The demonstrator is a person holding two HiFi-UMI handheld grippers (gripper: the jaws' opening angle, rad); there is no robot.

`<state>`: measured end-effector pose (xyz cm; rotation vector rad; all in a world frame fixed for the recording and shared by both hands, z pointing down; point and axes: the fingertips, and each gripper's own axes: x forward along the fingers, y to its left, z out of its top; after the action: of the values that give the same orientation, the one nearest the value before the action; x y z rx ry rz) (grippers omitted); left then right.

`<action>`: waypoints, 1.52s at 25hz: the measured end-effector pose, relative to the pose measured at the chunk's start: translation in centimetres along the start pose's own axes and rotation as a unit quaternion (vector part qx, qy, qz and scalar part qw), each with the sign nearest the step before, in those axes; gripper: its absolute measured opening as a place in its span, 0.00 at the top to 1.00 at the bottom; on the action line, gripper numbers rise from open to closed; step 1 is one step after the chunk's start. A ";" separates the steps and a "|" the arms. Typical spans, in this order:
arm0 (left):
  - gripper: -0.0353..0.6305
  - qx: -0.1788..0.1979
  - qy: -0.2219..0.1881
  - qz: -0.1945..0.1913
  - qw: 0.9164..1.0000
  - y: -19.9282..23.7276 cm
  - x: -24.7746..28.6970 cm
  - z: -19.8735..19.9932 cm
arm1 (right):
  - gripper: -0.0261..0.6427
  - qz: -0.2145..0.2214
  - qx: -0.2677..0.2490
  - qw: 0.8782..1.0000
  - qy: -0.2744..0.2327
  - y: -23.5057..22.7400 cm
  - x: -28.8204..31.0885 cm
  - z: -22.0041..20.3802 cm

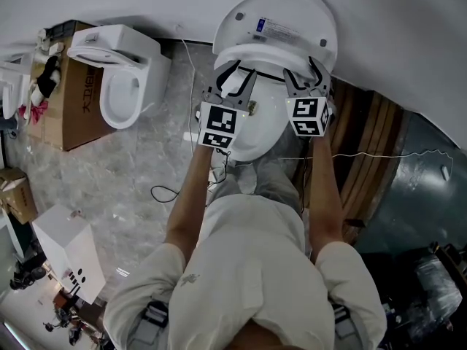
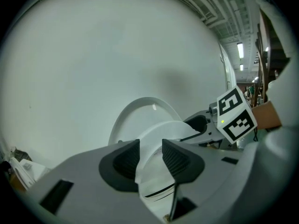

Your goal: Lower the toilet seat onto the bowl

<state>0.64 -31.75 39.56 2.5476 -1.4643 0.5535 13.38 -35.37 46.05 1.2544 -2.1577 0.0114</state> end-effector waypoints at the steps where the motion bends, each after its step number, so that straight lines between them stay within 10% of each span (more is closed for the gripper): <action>1: 0.70 0.002 0.001 0.001 1.000 0.0 -0.1 -0.1 | 0.53 0.001 0.000 1.000 0.000 0.2 -0.2 -0.1; 38: 0.65 0.032 0.018 -0.053 0.998 -2.8 -6.3 -5.9 | 0.62 -0.023 0.045 0.998 -0.037 7.4 -11.0 -2.6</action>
<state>-1.22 -23.43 42.67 2.6312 -1.3121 0.6354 12.72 -21.95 44.56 1.3748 -2.2124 0.0456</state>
